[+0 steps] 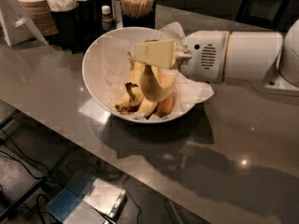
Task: Pick banana from white bowl
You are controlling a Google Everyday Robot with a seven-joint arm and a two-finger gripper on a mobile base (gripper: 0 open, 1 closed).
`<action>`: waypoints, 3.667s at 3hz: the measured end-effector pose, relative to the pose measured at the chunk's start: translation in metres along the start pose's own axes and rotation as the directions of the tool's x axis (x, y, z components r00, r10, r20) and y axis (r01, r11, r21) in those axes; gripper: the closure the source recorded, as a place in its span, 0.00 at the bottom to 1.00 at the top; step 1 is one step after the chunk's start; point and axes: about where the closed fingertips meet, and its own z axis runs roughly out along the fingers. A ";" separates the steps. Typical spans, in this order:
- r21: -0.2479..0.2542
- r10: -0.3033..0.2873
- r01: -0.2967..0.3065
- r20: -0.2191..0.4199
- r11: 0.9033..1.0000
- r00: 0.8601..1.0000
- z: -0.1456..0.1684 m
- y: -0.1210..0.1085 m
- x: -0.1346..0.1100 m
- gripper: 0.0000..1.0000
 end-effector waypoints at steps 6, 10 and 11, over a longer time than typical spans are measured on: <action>0.011 -0.555 0.563 0.184 0.826 0.811 -0.252 0.133 -0.002 1.00; -0.205 -0.545 0.582 0.211 0.787 0.811 -0.141 0.137 -0.023 1.00; -0.205 -0.545 0.582 0.210 0.787 0.811 -0.141 0.137 -0.023 1.00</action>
Offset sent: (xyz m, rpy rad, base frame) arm -0.1396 -0.2652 -0.0079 0.0967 -0.3000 -0.1251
